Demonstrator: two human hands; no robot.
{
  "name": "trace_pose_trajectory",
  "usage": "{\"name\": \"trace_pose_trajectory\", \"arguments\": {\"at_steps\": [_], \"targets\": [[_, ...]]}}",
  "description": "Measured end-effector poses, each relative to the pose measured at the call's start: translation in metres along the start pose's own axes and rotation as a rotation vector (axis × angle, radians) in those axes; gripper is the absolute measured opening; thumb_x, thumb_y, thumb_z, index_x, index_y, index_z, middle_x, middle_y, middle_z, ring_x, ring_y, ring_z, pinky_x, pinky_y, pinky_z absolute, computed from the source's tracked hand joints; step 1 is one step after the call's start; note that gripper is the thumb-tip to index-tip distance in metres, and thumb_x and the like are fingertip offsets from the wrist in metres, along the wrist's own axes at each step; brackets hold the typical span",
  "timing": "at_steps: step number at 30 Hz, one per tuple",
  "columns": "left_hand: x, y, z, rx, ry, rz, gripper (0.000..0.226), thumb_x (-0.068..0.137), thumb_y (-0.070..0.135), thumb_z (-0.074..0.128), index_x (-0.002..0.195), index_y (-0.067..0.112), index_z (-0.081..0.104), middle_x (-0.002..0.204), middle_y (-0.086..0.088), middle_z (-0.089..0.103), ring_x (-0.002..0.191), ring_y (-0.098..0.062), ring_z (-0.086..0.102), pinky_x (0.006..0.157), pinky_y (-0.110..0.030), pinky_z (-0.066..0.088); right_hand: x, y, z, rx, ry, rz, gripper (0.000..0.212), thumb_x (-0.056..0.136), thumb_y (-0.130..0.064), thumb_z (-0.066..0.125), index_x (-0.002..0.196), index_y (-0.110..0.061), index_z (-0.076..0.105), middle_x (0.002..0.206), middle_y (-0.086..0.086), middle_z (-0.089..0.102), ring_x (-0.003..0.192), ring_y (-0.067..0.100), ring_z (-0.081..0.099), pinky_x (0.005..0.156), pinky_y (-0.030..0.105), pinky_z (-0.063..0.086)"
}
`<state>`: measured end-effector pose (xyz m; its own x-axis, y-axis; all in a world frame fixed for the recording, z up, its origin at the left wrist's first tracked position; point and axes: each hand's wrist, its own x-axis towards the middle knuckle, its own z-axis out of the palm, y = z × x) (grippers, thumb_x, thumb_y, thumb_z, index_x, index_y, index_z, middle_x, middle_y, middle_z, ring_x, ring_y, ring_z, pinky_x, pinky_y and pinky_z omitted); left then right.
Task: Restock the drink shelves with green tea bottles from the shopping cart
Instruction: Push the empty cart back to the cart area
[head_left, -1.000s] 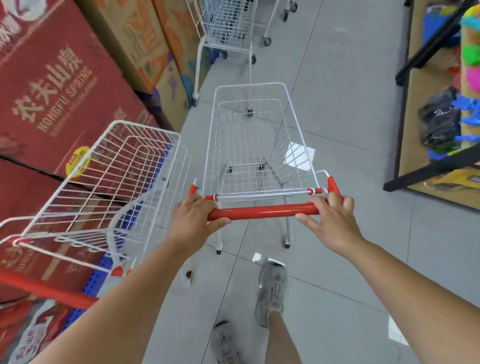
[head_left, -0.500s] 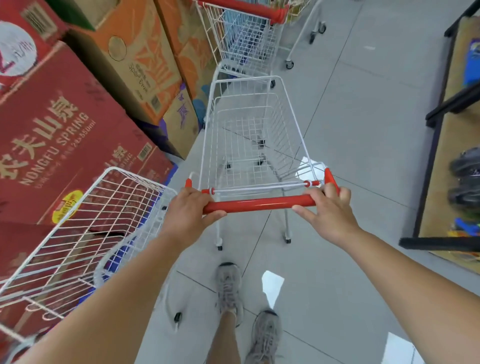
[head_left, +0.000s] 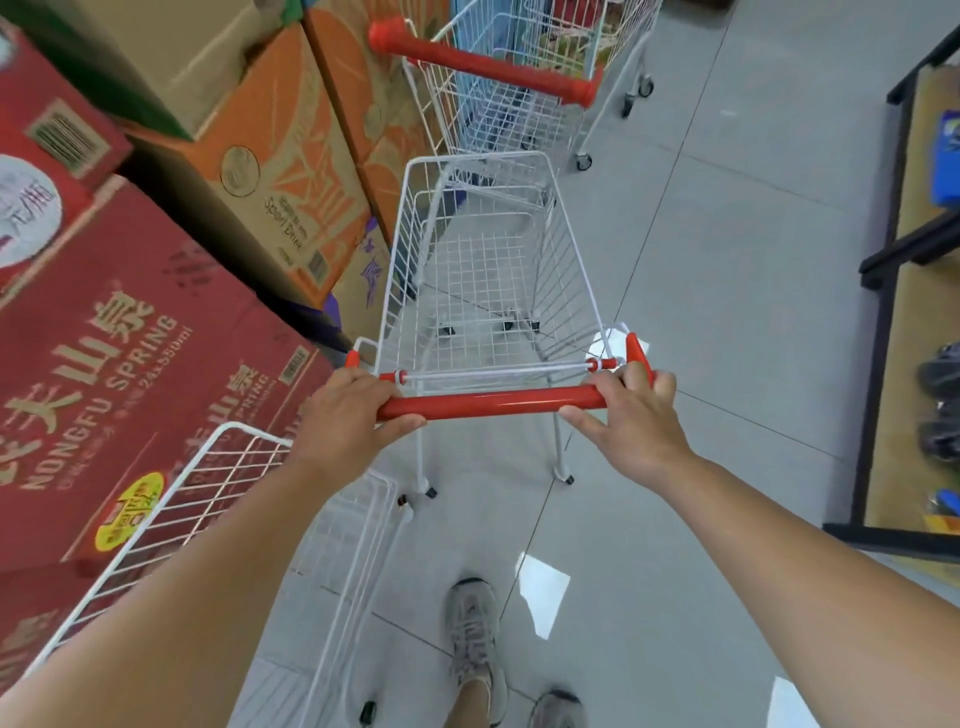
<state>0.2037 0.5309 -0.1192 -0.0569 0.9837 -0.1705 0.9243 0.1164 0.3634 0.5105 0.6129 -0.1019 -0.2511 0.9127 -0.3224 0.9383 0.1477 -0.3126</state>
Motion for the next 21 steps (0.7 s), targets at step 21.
{"name": "trace_pose_trajectory", "arguments": {"at_steps": [21], "targets": [[-0.004, -0.061, -0.027, 0.075, -0.035, -0.088, 0.058, 0.080, 0.073, 0.034, 0.099, 0.026, 0.062, 0.120, 0.010, 0.058, 0.137, -0.015, 0.034, 0.116, -0.044, 0.010, 0.013, -0.065, 0.024, 0.026, 0.057, -0.025, 0.053, 0.087, -0.063, 0.048, 0.127, -0.028, 0.049, 0.126, -0.006, 0.042, 0.115, 0.022, 0.025, 0.094, 0.030, 0.036]]}}
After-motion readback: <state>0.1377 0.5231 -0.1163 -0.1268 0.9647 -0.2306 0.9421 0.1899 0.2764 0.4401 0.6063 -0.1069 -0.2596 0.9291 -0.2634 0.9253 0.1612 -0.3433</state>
